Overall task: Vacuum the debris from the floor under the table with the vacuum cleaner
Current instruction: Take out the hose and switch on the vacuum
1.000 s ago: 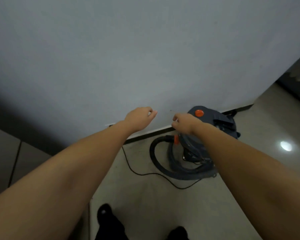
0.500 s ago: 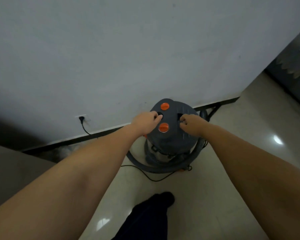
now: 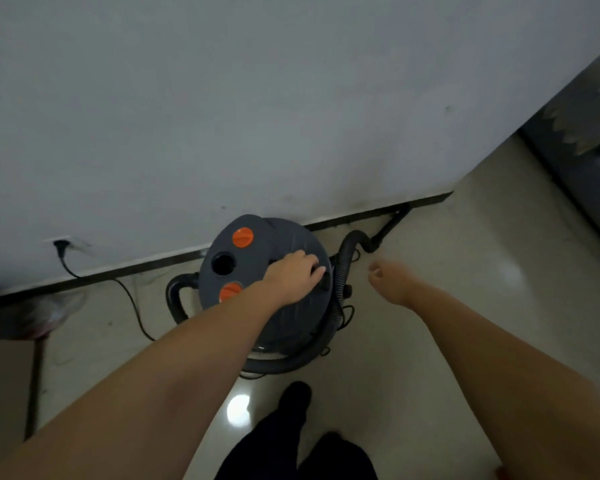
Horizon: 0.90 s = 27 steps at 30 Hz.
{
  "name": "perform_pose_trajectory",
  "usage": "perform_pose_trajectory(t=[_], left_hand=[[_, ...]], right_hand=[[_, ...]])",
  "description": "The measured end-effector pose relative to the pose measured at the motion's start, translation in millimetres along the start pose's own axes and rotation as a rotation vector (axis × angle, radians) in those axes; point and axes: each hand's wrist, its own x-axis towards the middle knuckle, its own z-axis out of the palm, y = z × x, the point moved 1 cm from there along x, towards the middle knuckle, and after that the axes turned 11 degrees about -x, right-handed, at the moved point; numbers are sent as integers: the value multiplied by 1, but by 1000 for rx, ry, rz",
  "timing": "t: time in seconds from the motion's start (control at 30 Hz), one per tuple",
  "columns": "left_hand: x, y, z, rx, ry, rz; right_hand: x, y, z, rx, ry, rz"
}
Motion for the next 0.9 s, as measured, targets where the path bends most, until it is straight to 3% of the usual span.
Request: perform_pose_trajectory(t=[0.13, 0.3, 0.47, 0.67, 0.8, 0.9], left_hand=[[38, -12, 29, 115, 233, -17], [82, -45, 79, 293, 228, -149], [95, -58, 105, 423, 373, -161], [97, -61, 111, 441, 484, -143], [98, -61, 112, 463, 526, -122], [97, -55, 109, 466, 484, -157]], right_hand=[[64, 23, 22, 111, -50, 55], [154, 32, 65, 235, -78, 135], [214, 24, 94, 495, -80, 263], [274, 34, 116, 1063, -200, 426], [267, 41, 114, 1142, -85, 394], [244, 44, 106, 1067, 24, 317]])
